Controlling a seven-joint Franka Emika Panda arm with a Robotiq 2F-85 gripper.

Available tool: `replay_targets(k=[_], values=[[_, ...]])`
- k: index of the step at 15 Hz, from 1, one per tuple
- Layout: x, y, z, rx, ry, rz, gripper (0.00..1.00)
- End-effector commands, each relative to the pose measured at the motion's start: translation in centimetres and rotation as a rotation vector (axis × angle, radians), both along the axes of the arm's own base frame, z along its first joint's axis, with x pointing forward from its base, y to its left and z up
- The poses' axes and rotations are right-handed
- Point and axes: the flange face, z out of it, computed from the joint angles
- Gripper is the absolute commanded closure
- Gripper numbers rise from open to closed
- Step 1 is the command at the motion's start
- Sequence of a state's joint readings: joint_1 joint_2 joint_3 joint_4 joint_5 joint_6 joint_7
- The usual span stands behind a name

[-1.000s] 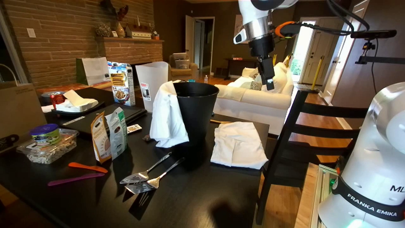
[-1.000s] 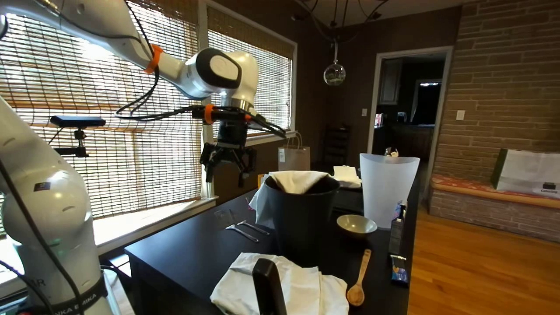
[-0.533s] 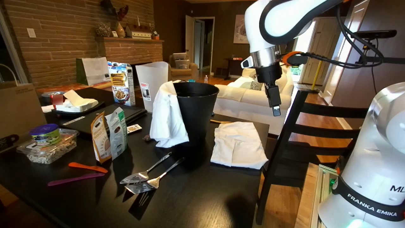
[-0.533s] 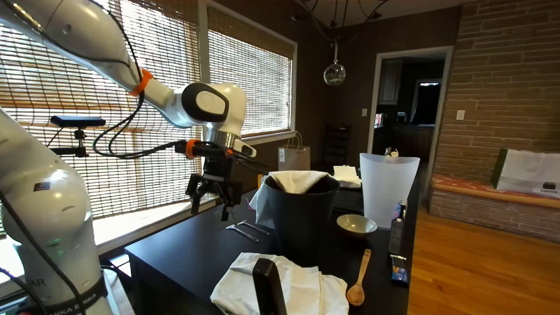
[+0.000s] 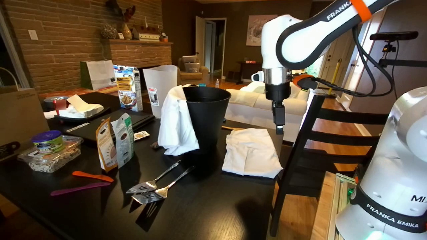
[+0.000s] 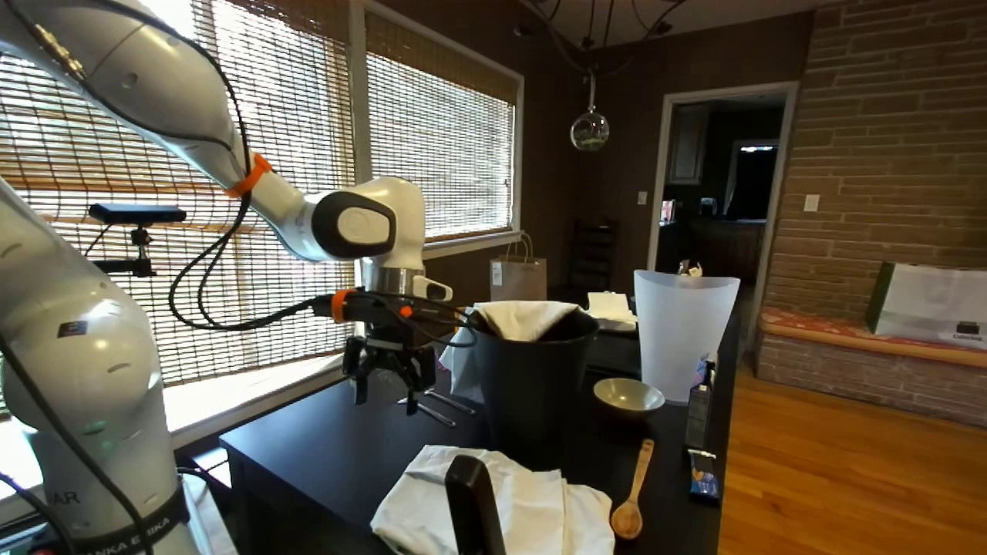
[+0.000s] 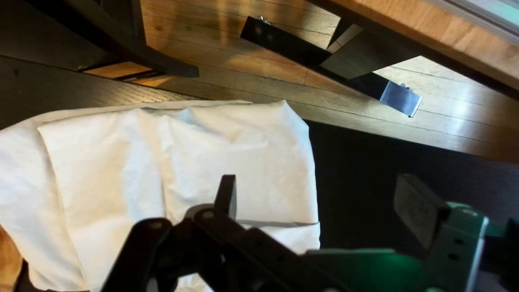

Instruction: Lift the two towels and put them in the black basin

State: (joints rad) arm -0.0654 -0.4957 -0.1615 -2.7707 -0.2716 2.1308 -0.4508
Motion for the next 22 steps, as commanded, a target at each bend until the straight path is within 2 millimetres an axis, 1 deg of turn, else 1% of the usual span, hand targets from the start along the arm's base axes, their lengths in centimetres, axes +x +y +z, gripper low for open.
replay_targets(k=[1, 6, 12, 16, 19, 20, 21, 22], values=[[1.2, -0.1, -2.9, -0.032, 0.0, -0.005, 0.0], [1.8, 1.1, -7.6, -0.059, 0.064, 0.006, 0.0], [2.8, 2.2, -12.8, -0.06, 0.038, 0.03, 0.0], [2.7, 3.0, -16.4, -0.061, 0.027, 0.053, 0.0], [2.4, 3.2, -18.3, -0.071, 0.006, 0.063, 0.0], [2.3, 3.2, -18.7, -0.074, -0.005, 0.061, 0.25], [2.2, 3.2, -19.1, -0.078, -0.014, 0.061, 0.26], [2.2, 3.0, -19.3, -0.083, -0.024, 0.061, 0.34]])
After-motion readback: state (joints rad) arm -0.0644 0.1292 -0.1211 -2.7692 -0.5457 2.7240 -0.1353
